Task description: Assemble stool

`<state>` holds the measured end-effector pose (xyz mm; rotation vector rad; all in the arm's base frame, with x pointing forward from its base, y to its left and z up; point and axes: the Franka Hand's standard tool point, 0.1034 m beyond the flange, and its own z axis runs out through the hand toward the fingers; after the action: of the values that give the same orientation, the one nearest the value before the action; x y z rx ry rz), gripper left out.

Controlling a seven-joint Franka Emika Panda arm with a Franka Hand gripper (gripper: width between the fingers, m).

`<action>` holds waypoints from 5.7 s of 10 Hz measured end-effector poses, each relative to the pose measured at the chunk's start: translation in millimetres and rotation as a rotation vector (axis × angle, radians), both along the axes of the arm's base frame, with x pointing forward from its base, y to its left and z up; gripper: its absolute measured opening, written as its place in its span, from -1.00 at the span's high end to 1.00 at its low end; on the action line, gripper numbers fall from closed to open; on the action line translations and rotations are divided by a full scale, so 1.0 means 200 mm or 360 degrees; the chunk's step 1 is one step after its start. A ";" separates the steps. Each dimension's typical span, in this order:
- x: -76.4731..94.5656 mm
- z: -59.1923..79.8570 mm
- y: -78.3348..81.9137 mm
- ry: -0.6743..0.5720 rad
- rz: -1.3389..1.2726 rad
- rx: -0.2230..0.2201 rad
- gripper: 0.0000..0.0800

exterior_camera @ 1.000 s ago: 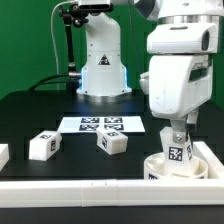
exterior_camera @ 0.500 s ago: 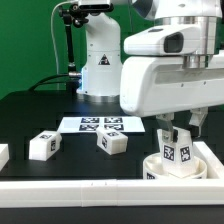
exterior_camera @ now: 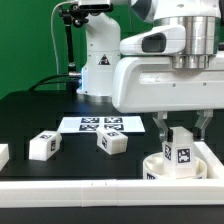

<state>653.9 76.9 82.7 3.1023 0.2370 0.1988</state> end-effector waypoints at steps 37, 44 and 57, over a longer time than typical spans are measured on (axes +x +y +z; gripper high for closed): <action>-0.01 0.05 0.08 0.0116 -0.2378 0.0540 -0.62; -0.01 0.07 0.10 0.0043 -0.1376 0.0346 -0.62; 0.00 0.07 0.07 -0.0042 0.0518 0.0015 -0.62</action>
Offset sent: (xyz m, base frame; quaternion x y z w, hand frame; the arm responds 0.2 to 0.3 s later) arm -0.0061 -0.0029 -0.0090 0.0265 -0.0149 0.2545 0.9666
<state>653.1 91.3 96.4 3.0472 0.7419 0.2459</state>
